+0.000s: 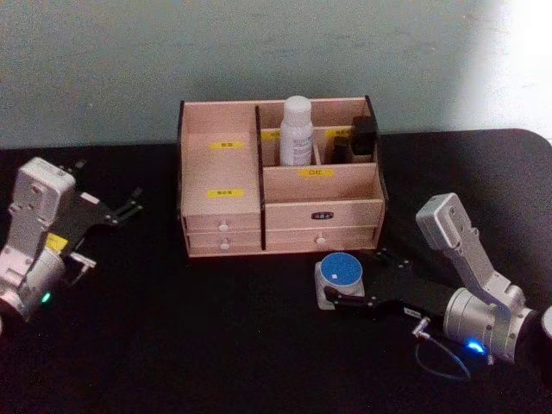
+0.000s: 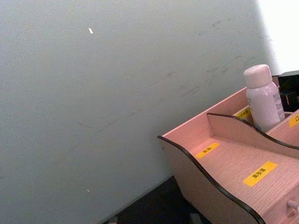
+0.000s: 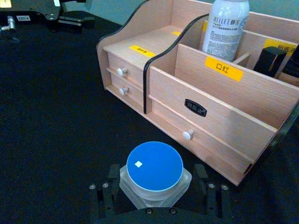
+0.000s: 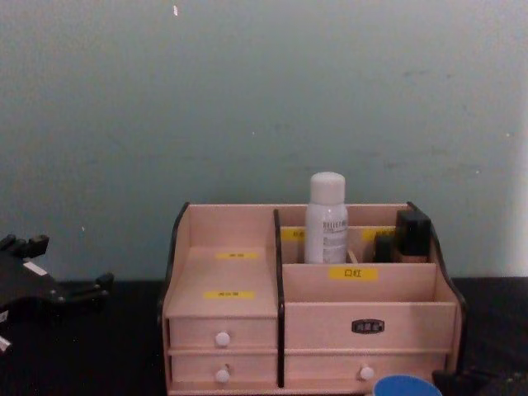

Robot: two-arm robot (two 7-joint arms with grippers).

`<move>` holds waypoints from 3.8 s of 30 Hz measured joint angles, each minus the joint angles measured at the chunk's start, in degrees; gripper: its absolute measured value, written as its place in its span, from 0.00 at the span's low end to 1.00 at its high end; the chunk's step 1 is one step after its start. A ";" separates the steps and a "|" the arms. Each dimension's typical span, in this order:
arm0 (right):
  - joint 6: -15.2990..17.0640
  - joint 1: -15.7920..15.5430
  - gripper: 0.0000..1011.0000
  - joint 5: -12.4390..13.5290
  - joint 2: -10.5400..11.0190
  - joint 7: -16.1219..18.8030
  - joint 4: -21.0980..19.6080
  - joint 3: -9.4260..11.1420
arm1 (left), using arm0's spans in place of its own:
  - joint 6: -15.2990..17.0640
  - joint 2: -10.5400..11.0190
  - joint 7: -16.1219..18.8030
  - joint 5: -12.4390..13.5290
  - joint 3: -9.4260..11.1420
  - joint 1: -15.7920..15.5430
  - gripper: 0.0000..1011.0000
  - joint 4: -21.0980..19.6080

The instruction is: Pick up the facial cleanser and watermelon frost from the table and place them into the tiered storage box.

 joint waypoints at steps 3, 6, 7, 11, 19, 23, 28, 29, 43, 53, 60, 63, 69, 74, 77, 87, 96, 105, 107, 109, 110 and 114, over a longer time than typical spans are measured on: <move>0.00 0.00 0.99 0.00 0.01 0.00 0.00 0.00 | 0.00 0.00 0.00 0.00 0.00 0.00 0.99 0.00; 0.00 -0.01 0.99 0.01 0.02 0.00 0.00 0.00 | 0.00 0.00 0.00 0.00 0.00 0.00 0.99 0.00; 0.00 -0.02 0.99 0.02 0.02 0.00 0.00 0.00 | 0.00 0.00 0.00 0.00 0.00 0.00 0.99 0.00; 0.00 -0.03 0.97 0.03 0.04 0.00 0.00 0.00 | 0.00 0.00 0.00 0.00 0.00 0.00 0.99 0.00; 0.00 -0.03 0.75 0.07 0.08 0.04 -0.03 0.04 | 0.00 0.00 0.00 0.00 0.00 0.00 0.99 0.00; 0.00 -0.03 0.70 0.08 0.09 0.04 -0.05 0.06 | 0.00 0.00 0.00 0.00 0.00 0.00 0.99 0.00; 0.00 -0.03 0.70 0.10 0.09 0.05 -0.06 0.07 | 0.00 0.00 0.00 0.00 0.00 0.00 0.99 0.00; 0.00 -0.03 0.70 0.11 0.09 0.05 -0.07 0.07 | 0.00 0.00 0.00 0.00 0.00 0.00 0.99 0.00; -0.13 -0.19 0.70 1.41 0.86 0.94 -2.27 1.01 | 0.00 0.00 0.00 0.00 0.00 0.00 0.99 0.00; 0.49 2.05 0.70 3.03 0.84 0.90 -5.40 1.92 | 0.00 0.00 0.00 0.00 0.00 0.00 0.99 0.00; 0.30 4.94 0.70 3.27 0.04 0.93 -6.02 1.32 | 0.00 0.00 0.00 0.00 0.00 0.00 0.99 0.00; 0.30 6.56 0.70 3.12 -0.75 0.65 -5.32 0.75 | 0.00 0.00 0.00 0.00 0.00 0.00 0.99 0.00; 0.38 10.20 0.70 1.99 -3.04 -0.23 -2.47 -0.58 | 0.00 0.00 0.00 0.00 0.00 0.00 0.99 0.00; 0.39 13.14 0.70 1.17 -5.15 -0.47 0.15 -1.67 | 0.00 0.00 0.00 0.00 0.00 0.00 0.99 0.00; 0.37 15.70 0.70 0.51 -7.07 -0.51 2.64 -2.69 | 0.00 0.00 0.00 0.00 0.00 0.00 0.99 0.00; -0.07 21.30 0.70 -0.70 -11.40 -0.01 8.52 -4.87 | 0.00 0.00 0.00 0.00 0.00 0.00 0.99 0.00; -0.94 25.92 0.70 -1.71 -15.89 0.28 15.67 -6.61 | 0.00 0.00 0.00 0.00 0.00 0.00 0.99 0.00; -1.48 28.73 0.70 -3.28 -19.11 0.11 21.59 -7.95 | 0.00 0.00 0.00 0.00 0.00 0.00 0.99 0.00; -1.40 29.09 0.70 -3.58 -19.58 -0.02 22.59 -8.06 | 0.00 0.00 0.00 0.00 0.00 0.00 0.99 0.00; -1.31 29.86 0.70 -4.03 -20.50 -0.11 24.72 -8.19 | 0.00 0.00 0.00 0.00 0.00 0.00 0.99 0.00; -1.31 29.86 0.70 -4.03 -20.50 -0.11 24.72 -8.19 | 0.00 0.00 0.00 0.00 0.00 0.00 0.99 0.00; -1.37 30.68 0.70 -4.63 -21.56 -0.06 27.23 -8.25 | 0.00 0.00 0.00 0.00 0.00 0.00 0.99 0.00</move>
